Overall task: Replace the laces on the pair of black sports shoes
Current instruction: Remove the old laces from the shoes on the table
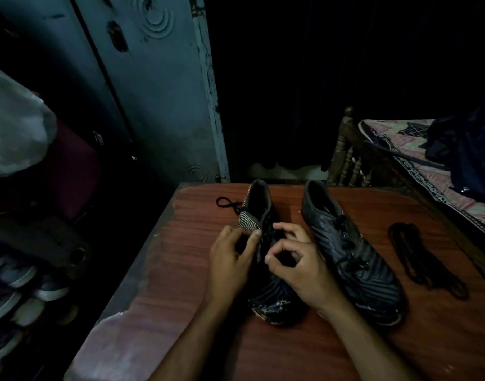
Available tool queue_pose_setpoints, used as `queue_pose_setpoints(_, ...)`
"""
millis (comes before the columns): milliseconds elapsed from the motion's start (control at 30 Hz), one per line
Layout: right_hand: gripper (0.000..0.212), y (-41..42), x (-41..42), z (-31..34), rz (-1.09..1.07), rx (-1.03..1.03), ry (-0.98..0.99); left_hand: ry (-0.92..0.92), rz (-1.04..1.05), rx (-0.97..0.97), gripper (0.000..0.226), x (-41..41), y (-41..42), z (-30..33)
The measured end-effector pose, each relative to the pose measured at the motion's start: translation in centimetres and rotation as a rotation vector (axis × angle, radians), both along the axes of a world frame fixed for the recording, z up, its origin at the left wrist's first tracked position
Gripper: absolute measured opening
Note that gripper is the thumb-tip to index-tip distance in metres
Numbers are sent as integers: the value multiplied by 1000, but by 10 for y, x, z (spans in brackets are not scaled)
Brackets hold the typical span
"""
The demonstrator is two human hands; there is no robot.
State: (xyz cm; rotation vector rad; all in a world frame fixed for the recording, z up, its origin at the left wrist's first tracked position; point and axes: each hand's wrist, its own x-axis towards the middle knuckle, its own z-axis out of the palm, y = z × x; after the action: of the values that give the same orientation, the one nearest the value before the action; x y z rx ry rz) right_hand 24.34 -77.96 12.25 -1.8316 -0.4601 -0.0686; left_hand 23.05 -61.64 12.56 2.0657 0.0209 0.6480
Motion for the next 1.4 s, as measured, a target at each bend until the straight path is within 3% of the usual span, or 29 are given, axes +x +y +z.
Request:
queue_pose_setpoints(100,20,0,-2,1,17,-24,-6,11,-45,-46,18,0,3,-4)
queue_pose_setpoints(200,10,1,0,-1,2,-14,-11,25,-127,-199,12,0,9,-4)
queue_pose_setpoints(267,19,3,1,0,-59,-2,-29,28,-231,-262,9,-2,9,1)
queue_pose_setpoints(400,45,5,4,2,-153,45,-5,36,-416,-296,15,-7,9,2)
queue_pose_setpoints(533,36,5,3,-1,-147,40,-9,46,-485,-256,11,-9,8,2)
queue_pose_setpoints(600,24,4,4,-3,-138,28,-14,70,-502,-239,13,-9,8,1)
queue_pose_setpoints(700,25,3,4,-1,-151,42,-26,91,-500,-216,14,-8,7,0)
queue_pose_setpoints(867,10,3,1,3,-77,32,-32,80,-248,-340,16,-2,6,0)
queue_pose_setpoints(933,13,1,1,1,-37,13,-38,85,-214,-290,18,0,5,0)
queue_pose_setpoints(1100,14,-1,-2,1,12,-58,-56,87,-229,-283,6,2,6,0)
queue_pose_setpoints(1400,13,3,-3,1,-40,-58,-62,70,-387,-359,7,0,18,0)
